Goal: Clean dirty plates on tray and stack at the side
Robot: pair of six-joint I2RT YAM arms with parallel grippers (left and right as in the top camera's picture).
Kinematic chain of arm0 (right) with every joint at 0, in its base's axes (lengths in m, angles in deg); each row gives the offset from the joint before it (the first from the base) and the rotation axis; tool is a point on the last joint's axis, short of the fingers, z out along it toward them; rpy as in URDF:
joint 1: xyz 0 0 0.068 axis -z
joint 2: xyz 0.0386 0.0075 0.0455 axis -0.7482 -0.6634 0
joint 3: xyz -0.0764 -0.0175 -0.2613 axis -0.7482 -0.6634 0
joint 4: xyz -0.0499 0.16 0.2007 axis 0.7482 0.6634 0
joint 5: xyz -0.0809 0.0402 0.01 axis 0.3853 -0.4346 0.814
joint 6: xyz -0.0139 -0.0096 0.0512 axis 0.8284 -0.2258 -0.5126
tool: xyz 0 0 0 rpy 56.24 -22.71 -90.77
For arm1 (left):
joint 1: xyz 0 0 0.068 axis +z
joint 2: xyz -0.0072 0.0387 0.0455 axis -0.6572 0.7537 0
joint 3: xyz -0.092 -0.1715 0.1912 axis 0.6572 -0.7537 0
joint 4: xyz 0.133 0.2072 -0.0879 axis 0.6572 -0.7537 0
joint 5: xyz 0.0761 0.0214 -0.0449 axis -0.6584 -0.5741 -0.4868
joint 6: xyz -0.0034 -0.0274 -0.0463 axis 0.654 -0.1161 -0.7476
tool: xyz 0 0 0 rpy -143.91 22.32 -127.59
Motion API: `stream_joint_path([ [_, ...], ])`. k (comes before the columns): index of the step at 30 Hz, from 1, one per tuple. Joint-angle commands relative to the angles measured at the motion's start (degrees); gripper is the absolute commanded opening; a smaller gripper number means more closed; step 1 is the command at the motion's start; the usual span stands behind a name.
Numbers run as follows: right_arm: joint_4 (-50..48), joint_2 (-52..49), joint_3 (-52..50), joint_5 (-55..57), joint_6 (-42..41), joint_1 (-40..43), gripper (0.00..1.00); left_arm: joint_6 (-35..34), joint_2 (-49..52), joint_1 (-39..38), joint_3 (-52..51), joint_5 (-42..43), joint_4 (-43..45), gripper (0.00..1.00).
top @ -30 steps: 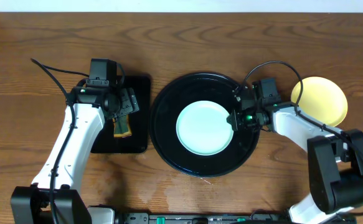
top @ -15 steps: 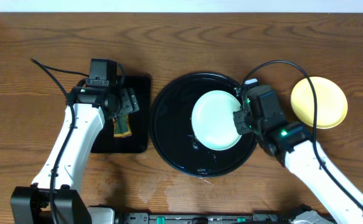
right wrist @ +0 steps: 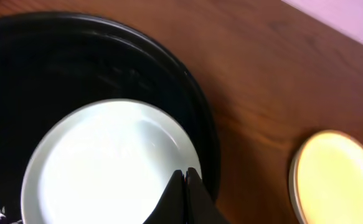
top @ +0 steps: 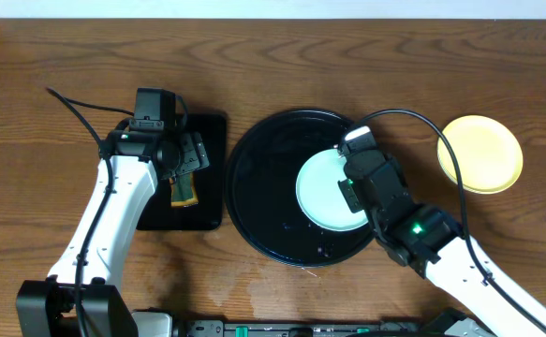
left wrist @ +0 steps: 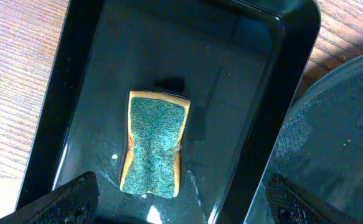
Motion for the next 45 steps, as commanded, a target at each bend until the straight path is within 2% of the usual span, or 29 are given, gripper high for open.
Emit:
stream_joint_path([
  [1, 2.8, -2.2, 1.1, -6.4, -6.7, 4.5, 0.06, 0.1, 0.0, 0.2, 1.0, 0.1, -0.2, 0.87],
  [3, 4.0, -5.6, 1.0, -16.2, -7.2, 10.1, 0.20, 0.1, 0.0, 0.2, 1.0, 0.2, -0.2, 0.87],
  [5, 4.2, -9.0, 1.0, -22.8, -7.2, 14.8, 0.28, 0.1, 0.0, 0.2, 1.0, 0.1, -0.2, 0.87],
  [10, 2.2, -18.1, 1.0, -40.9, -5.7, 26.6, 0.27, 0.1, 0.0, 0.2, 1.0, 0.2, -0.2, 0.87],
  [14, 0.3, -22.5, 1.0, -52.0, -2.5, 31.5, 0.29, 0.1, 0.0, 0.2, 1.0, 0.1, -0.2, 0.87],
  [24, -0.6, -30.6, 1.0, -48.3, -2.6, 32.5, 0.29, 0.1, 0.0, 0.2, 1.0, 0.1, -0.2, 0.87],
  [25, -0.5, -31.5, 1.0, -47.8, -2.7, 32.5, 0.26, 0.1, 0.0, 0.2, 1.0, 0.1, -0.2, 0.87],
  [27, -0.4, -32.0, 1.0, -54.1, -1.7, 32.7, 0.21, 0.1, 0.0, 0.2, 1.0, 0.2, -0.2, 0.87],
  [30, -1.2, -30.8, 1.0, -63.4, 2.9, 32.6, 0.27, 0.1, 0.0, 0.2, 1.0, 0.1, -0.2, 0.87],
  [32, -1.6, -29.0, 1.1, -63.7, 3.0, 32.6, 0.29, 0.1, 0.0, 0.2, 1.0, 0.2, -0.2, 0.87],
  [35, -1.0, -24.4, 1.1, -58.2, 2.2, 32.7, 0.29, 0.1, 0.0, 0.2, 1.0, 0.1, -0.2, 0.87],
  [40, 0.6, -18.2, 1.1, -39.8, -4.2, 32.7, 0.28, 0.1, 0.0, 0.2, 1.0, 0.1, -0.2, 0.87],
  [45, 0.7, -19.1, 1.0, -37.7, -4.1, 32.5, 0.29, 0.1, 0.0, 0.2, 1.0, 0.1, -0.2, 0.87],
])
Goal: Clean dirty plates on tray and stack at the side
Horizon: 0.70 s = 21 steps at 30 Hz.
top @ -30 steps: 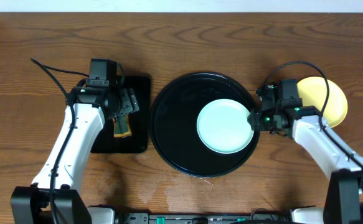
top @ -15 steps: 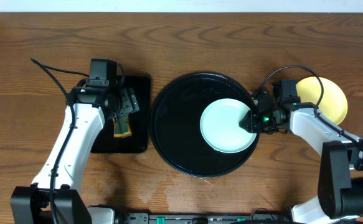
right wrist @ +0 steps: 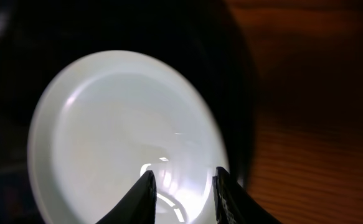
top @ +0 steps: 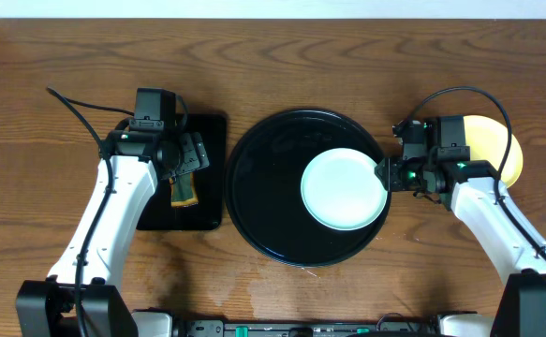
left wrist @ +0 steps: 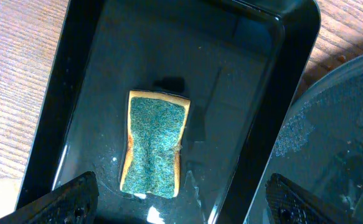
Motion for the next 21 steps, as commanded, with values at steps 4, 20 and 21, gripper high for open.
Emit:
stream_joint_path([
  [4, 0.2, -4.9, 0.0, 5.0, -1.5, -0.2, 0.28, 0.1, 0.0, 0.2, 1.0, 0.1, -0.2, 0.87],
  [20, 0.5, -12.7, -0.1, -0.5, -3.4, -2.5, 0.24, 0.1, 0.0, 0.2, 1.0, 0.1, -0.2, 0.87],
  [21, 0.1, -13.4, -0.1, -0.6, -3.4, -2.5, 0.24, 0.1, 0.0, 0.2, 1.0, 0.1, -0.2, 0.87],
])
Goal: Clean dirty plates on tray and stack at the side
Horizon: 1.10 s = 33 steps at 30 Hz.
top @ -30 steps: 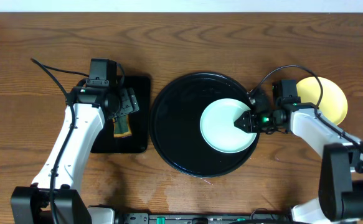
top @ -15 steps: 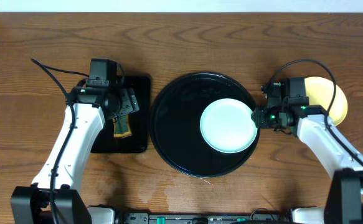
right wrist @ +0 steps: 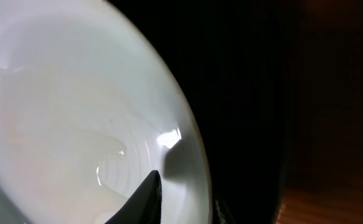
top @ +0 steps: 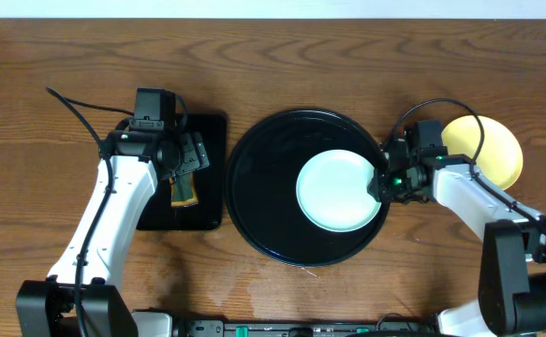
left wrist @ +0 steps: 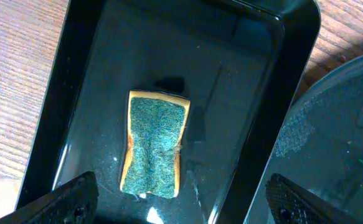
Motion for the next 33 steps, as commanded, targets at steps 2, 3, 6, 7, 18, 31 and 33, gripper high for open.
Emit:
stream_joint_path([
  [2, -1.7, -4.0, -0.2, -0.9, -1.2, -0.5, 0.24, 0.1, 0.0, 0.2, 1.0, 0.2, -0.2, 0.87],
  [3, -2.1, -4.7, -0.2, -1.1, -1.2, -0.5, 0.20, 0.1, 0.0, 0.2, 1.0, 0.1, -0.2, 0.87],
  [6, -2.8, -5.8, -0.2, -2.2, -1.2, -0.4, 0.06, 0.1, 0.0, 0.2, 1.0, 0.2, -0.2, 0.87],
  [7, -2.9, -5.8, -0.1, -2.2, -1.2, -0.4, 0.01, 0.1, 0.0, 0.2, 1.0, 0.1, -0.2, 0.87],
  [18, -3.0, 4.0, 0.1, -1.3, -0.3, -0.6, 0.01, 0.1, 0.0, 0.2, 1.0, 0.1, -0.2, 0.87],
  [31, -0.9, 14.5, -0.1, 11.1, 1.5, -9.0, 0.01, 0.1, 0.0, 0.2, 1.0, 0.1, -0.2, 0.87],
  [33, -1.0, 12.3, -0.1, 11.1, 1.1, -8.5, 0.03, 0.1, 0.0, 0.2, 1.0, 0.1, -0.2, 0.87],
])
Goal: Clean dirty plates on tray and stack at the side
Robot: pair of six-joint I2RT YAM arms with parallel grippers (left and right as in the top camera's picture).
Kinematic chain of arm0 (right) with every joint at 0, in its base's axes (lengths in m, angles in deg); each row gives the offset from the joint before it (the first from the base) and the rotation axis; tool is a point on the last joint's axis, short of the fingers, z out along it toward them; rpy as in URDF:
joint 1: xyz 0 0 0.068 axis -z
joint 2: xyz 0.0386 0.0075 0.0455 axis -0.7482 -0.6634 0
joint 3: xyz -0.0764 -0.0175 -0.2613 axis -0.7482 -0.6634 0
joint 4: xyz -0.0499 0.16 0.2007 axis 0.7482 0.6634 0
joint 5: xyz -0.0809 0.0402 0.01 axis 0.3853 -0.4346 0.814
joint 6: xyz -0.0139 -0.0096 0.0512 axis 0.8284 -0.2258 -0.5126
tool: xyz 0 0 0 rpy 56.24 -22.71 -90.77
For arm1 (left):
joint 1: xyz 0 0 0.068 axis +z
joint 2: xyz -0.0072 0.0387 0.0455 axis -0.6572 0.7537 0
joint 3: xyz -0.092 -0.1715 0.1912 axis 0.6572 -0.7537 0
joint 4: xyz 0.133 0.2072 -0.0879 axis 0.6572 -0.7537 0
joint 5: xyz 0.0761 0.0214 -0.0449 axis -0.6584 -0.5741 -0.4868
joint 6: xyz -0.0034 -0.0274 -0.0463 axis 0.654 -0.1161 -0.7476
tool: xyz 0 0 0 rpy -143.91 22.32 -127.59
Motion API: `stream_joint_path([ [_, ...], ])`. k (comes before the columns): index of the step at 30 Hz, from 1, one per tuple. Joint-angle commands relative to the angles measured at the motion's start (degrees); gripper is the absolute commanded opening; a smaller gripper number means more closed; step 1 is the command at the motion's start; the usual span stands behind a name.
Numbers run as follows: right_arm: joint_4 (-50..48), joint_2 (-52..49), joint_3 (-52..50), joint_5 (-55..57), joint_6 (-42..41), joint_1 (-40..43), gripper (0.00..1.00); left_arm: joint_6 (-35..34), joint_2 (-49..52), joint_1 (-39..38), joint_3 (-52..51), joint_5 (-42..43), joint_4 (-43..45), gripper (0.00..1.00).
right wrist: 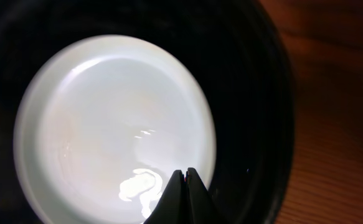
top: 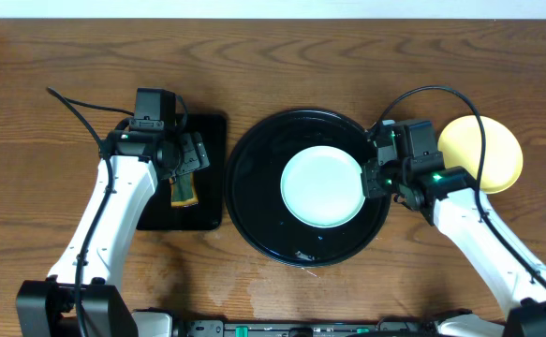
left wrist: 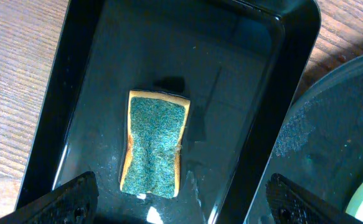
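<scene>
A pale white plate (top: 321, 184) (right wrist: 113, 124) lies in the round black tray (top: 254, 217) at mid-table. My right gripper (top: 370, 178) (right wrist: 184, 174) is shut, its tips over the plate's right rim; nothing shows between the fingers. A yellow plate (top: 483, 154) sits on the wood to the right of the tray. My left gripper (top: 190, 154) (left wrist: 181, 205) hangs open above a green-topped sponge (left wrist: 154, 143) (top: 184, 192), which lies in a wet black rectangular tray (left wrist: 75, 81).
The rectangular tray (top: 212, 126) stands directly left of the round tray, almost touching it. Cables loop above both arms. Bare wooden table surrounds the trays, with the wall edge along the back.
My right gripper was open astride the plate's right rim and is now shut there. The white plate sits further left in the round tray. The left arm has not moved.
First my right arm reached from the front, fingers shut over the white plate. Then it stood at the tray's right side, open, and moved in astride the rim. Now it is shut and the plate lies nearer the tray's middle. My left gripper stayed open over the sponge throughout.
</scene>
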Motion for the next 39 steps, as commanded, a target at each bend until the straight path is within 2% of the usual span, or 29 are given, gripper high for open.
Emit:
stream_joint_path([
  [1, 0.1, -4.1, 0.2, 2.5, -0.8, 0.7, 0.06, 0.1, 0.0, 0.2, 1.0, 0.1, -0.2, 0.87],
  [2, 0.0, -5.3, 0.2, 2.5, -1.1, 1.2, 0.13, 0.1, 0.0, 0.2, 1.0, 0.1, -0.2, 0.87],
  [5, -1.1, -9.4, 0.2, -1.9, -1.4, 3.6, 0.19, 0.1, 0.0, 0.2, 1.0, 0.2, -0.2, 0.87],
  [9, -3.3, -14.4, 0.2, -11.8, 0.7, 7.9, 0.33, 0.1, 0.0, 0.2, 1.0, 0.1, -0.2, 0.87],
  [15, -8.3, -20.2, 0.2, -26.4, 3.0, 11.8, 0.34, 0.1, 0.0, 0.2, 1.0, 0.2, -0.2, 0.87],
  [22, -9.9, -24.2, 0.2, -28.7, 3.0, 10.3, 0.26, 0.1, 0.0, 0.2, 1.0, 0.1, -0.2, 0.87],
  [26, -10.1, -25.2, 0.2, -24.8, 1.4, 10.0, 0.08, 0.1, 0.0, 0.2, 1.0, 0.1, -0.2, 0.87],
  [28, -10.8, -25.1, 0.2, -23.6, 0.1, 10.1, 0.01, 0.1, 0.0, 0.2, 1.0, 0.1, -0.2, 0.87],
  [39, -11.8, -22.7, 0.2, -25.0, 0.2, 10.0, 0.01, 0.1, 0.0, 0.2, 1.0, 1.8, -0.1, 0.87],
])
